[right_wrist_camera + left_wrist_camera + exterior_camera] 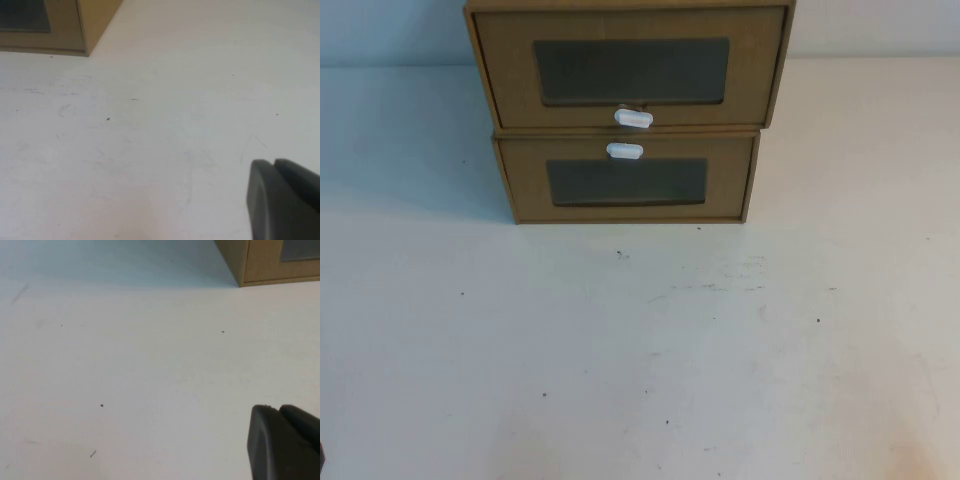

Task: Open the shoe box
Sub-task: 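Pull the top drawer of the cardboard box fully open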

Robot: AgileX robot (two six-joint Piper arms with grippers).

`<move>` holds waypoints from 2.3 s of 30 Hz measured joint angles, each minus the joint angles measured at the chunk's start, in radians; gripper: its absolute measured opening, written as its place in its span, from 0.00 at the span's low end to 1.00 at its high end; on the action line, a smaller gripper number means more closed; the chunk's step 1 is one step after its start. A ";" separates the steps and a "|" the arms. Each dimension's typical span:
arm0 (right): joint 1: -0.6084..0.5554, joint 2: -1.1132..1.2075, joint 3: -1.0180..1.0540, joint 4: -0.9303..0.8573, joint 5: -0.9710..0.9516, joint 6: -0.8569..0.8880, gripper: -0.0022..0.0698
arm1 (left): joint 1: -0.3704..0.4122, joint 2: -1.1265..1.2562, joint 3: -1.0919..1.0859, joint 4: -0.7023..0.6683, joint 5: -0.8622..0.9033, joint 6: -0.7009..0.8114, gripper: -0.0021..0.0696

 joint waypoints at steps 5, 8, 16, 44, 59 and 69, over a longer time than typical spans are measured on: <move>0.000 0.000 0.000 0.000 0.000 0.000 0.01 | 0.000 0.000 0.000 0.000 0.000 0.000 0.02; 0.000 0.000 0.000 0.000 0.000 0.000 0.01 | 0.000 0.000 0.000 0.000 0.000 0.000 0.02; 0.000 0.000 0.000 0.000 0.000 0.000 0.01 | 0.000 0.000 0.000 0.000 -0.005 0.000 0.02; 0.000 -0.004 0.000 0.000 0.000 0.000 0.01 | 0.000 0.000 0.000 -0.228 -0.158 -0.140 0.02; 0.000 -0.004 0.000 0.000 0.000 0.000 0.01 | 0.000 0.006 -0.050 -0.392 -0.258 -0.179 0.02; 0.000 -0.004 0.000 0.000 0.000 0.000 0.01 | 0.000 0.478 -0.615 -0.362 0.224 0.052 0.02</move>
